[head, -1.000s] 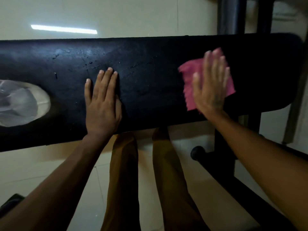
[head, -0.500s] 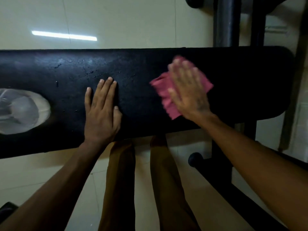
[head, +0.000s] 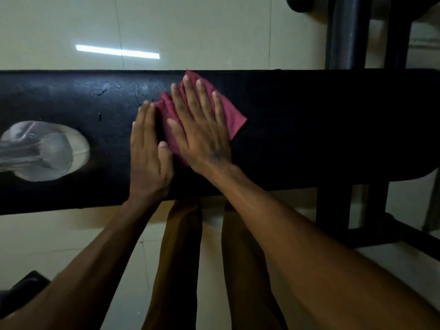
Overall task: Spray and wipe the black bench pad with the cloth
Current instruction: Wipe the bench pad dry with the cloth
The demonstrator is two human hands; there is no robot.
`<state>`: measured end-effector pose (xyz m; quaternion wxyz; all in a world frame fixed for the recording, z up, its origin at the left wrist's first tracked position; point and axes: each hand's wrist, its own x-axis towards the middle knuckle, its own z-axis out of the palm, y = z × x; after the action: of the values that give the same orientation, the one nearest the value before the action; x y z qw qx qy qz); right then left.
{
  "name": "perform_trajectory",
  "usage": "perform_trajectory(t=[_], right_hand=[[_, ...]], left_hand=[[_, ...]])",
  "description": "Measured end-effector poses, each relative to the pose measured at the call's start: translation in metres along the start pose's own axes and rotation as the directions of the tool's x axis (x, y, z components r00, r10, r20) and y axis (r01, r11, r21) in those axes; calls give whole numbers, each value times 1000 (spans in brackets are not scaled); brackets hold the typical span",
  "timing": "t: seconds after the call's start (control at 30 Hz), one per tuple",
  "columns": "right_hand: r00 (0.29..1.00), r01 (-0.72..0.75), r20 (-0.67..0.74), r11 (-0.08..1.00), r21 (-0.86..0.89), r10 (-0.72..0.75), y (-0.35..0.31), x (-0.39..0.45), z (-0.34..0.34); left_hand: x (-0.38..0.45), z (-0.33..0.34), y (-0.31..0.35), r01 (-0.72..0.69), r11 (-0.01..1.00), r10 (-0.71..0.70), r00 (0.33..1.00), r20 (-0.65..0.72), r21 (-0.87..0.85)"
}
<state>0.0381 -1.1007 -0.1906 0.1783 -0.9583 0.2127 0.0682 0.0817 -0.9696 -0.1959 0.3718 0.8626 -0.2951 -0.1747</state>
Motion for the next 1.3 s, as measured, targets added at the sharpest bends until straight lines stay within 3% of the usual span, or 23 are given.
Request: perform_trajectory(t=[0.1, 0.17, 0.27, 0.33, 0.5, 0.57, 0.67, 0.73, 0.93, 1.07, 1.17, 1.3], right_hand=[[992, 42, -129, 979, 200, -16, 26, -17, -21], [975, -88, -199, 993, 83, 103, 64, -35, -29], [929, -354, -137, 933, -67, 343, 126, -69, -30], [930, -365, -97, 925, -107, 356, 141, -79, -25], [927, -363, -146, 924, -118, 346, 138, -78, -17], [922, -371, -165, 922, -110, 352, 138, -78, -15], [920, -365, -186, 926, -97, 344, 139, -76, -16], [920, -361, -196, 928, -94, 338, 140, -76, -15], [915, -367, -212, 926, -84, 343, 140, -78, -12], [914, -365, -224, 927, -88, 338, 139, -78, -11], [914, -360, -229, 930, -81, 334, 140, -79, -11], [913, -350, -242, 935, -57, 327, 139, -80, -11]], left_hand=[[5, -3, 8, 50, 993, -37, 992, -118, 103], [9, 0, 21, 7, 983, 13, 994, -107, 183], [14, 23, 64, -187, 956, 187, 982, 21, 226], [23, 46, 80, -268, 908, 239, 963, 125, 323], [55, 67, 55, -196, 824, 121, 977, 173, 531], [57, 62, 46, -119, 802, 63, 991, 114, 586], [48, 47, 35, 105, 773, -107, 994, -34, 626], [31, 45, 36, 118, 777, -128, 991, -28, 618], [3, 56, 40, -140, 773, 40, 984, 172, 619], [34, 58, 44, -442, 754, 291, 888, 356, 486], [54, 56, 45, -506, 740, 345, 851, 396, 443], [67, 36, 26, -490, 688, 332, 869, 368, 536]])
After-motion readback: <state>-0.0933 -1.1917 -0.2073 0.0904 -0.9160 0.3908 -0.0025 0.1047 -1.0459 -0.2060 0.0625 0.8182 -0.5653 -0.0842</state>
